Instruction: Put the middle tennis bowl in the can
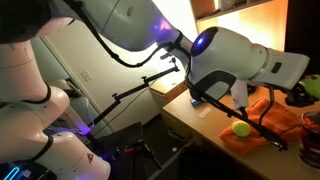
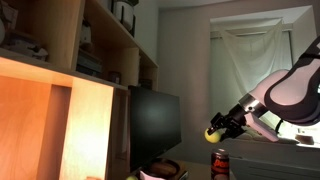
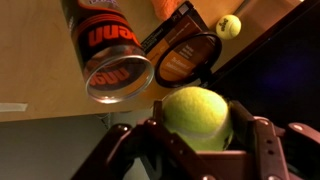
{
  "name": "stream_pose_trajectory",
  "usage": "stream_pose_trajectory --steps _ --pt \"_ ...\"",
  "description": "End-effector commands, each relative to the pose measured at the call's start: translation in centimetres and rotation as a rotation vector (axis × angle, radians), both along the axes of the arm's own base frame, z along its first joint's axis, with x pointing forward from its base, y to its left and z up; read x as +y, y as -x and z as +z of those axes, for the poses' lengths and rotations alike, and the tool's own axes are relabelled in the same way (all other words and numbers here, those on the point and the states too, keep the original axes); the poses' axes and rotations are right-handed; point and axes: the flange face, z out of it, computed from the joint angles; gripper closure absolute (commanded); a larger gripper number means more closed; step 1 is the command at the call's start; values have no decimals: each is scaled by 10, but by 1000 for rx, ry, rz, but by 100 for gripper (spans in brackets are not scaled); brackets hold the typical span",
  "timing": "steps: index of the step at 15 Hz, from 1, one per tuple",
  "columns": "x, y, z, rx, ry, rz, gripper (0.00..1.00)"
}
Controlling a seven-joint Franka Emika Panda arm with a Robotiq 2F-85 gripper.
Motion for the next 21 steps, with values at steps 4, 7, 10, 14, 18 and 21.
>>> stream_pose_trajectory --steps 4,7,10,14,18,21 --pt "-5 4 7 4 12 -113 58" --pt "-3 6 1 15 17 -134 58" --pt "2 6 -4 24 19 -147 58" --pt "5 9 -11 35 19 -173 58" --pt "2 12 -20 45 7 -218 58" --pt "3 12 -26 52 -9 -225 58"
